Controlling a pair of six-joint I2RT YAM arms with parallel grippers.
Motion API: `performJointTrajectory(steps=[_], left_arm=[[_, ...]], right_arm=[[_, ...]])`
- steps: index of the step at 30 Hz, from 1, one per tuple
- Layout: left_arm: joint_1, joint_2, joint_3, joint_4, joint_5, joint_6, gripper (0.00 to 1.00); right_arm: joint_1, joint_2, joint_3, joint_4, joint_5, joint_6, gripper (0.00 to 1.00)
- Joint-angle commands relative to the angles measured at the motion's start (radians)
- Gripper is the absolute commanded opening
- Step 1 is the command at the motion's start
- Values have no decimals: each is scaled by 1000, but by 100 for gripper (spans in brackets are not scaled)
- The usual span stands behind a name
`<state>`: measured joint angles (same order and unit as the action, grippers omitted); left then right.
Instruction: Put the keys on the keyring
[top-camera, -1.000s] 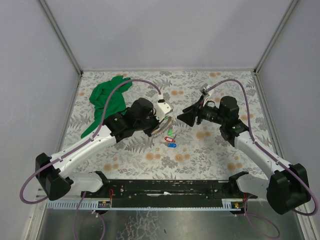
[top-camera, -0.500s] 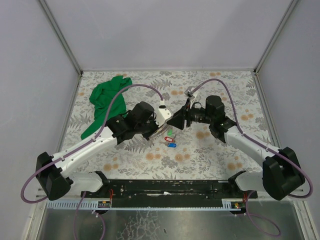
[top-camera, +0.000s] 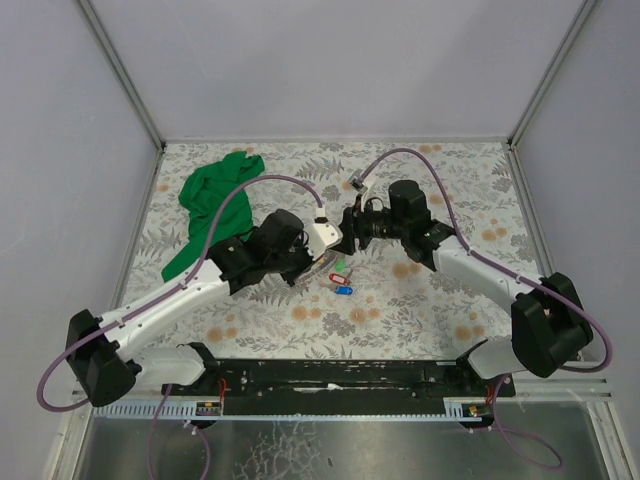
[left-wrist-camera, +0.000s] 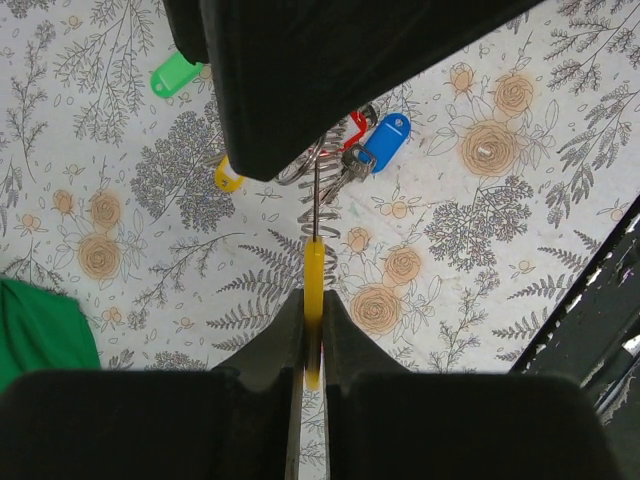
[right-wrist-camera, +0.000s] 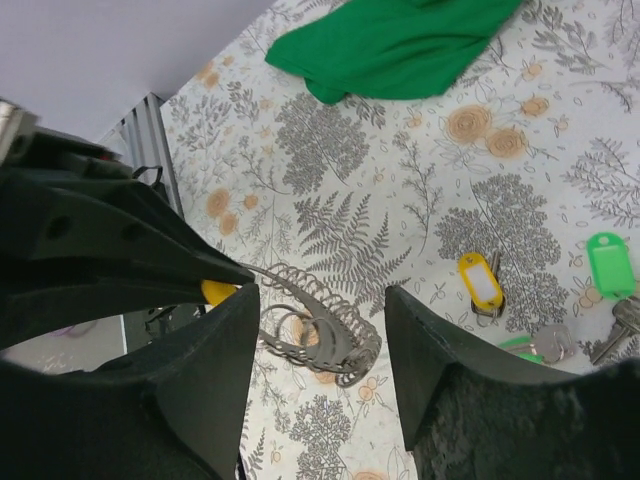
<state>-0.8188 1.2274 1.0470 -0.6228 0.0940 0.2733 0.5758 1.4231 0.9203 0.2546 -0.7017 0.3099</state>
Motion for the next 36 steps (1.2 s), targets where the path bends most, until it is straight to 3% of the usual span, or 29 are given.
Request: performJointTrajectory(steps=[1, 5, 14, 27, 36], left_arm=[[-10, -36, -16, 63, 4, 28, 0], [-10, -51, -24, 68, -19, 31, 0], [-14, -72, -48, 81, -64, 40, 0], [-39, -63, -68, 80, -67, 71, 0], [-61, -45, -67, 80, -105, 69, 0]], right_arm=[[21, 22, 81, -133, 54, -57, 59], [27, 27, 119, -228, 92, -95, 58], [27, -36, 147, -458, 375, -167, 53], [28, -85, 133, -275, 108, -75, 53], [78, 24, 236, -360, 67, -68, 56]])
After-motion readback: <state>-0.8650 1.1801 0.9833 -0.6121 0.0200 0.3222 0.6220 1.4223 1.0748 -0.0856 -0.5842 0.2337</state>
